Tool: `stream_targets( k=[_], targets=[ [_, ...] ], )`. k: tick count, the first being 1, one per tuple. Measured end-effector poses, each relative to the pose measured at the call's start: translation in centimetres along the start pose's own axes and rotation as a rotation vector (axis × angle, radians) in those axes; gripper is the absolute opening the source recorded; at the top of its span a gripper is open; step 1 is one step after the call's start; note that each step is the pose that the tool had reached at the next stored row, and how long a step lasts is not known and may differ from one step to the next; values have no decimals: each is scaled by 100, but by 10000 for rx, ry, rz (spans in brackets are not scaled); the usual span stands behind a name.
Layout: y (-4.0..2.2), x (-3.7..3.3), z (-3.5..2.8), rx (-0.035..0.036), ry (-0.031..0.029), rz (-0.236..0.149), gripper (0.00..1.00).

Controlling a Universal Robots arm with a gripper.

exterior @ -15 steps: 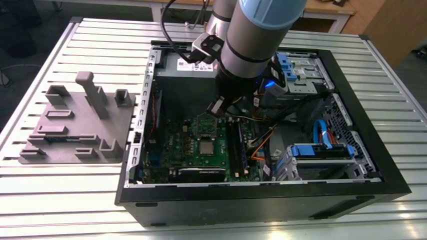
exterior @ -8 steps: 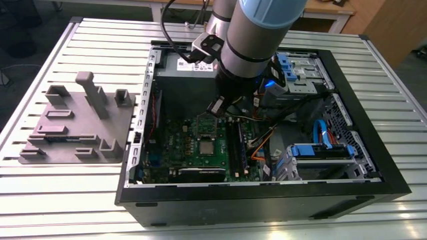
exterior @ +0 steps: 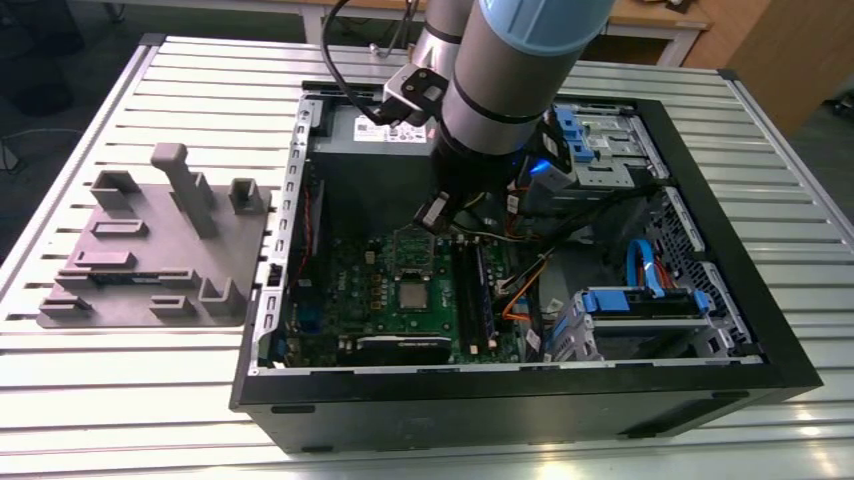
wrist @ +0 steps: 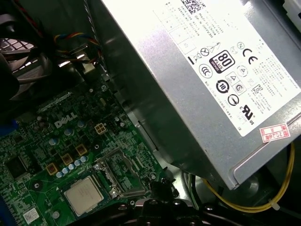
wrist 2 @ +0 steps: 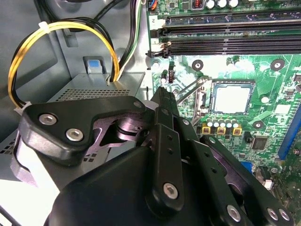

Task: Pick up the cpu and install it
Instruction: 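Close the cpu cover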

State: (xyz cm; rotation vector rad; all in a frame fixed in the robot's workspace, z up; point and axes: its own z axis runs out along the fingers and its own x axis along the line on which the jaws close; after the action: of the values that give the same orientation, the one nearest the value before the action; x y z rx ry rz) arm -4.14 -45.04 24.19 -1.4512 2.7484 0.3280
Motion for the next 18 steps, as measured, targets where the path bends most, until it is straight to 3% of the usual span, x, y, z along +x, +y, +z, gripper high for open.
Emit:
stream_targets(
  k=[18],
  targets=[
    [-6, 13, -28, 1, 4, -3, 10]
  ],
)
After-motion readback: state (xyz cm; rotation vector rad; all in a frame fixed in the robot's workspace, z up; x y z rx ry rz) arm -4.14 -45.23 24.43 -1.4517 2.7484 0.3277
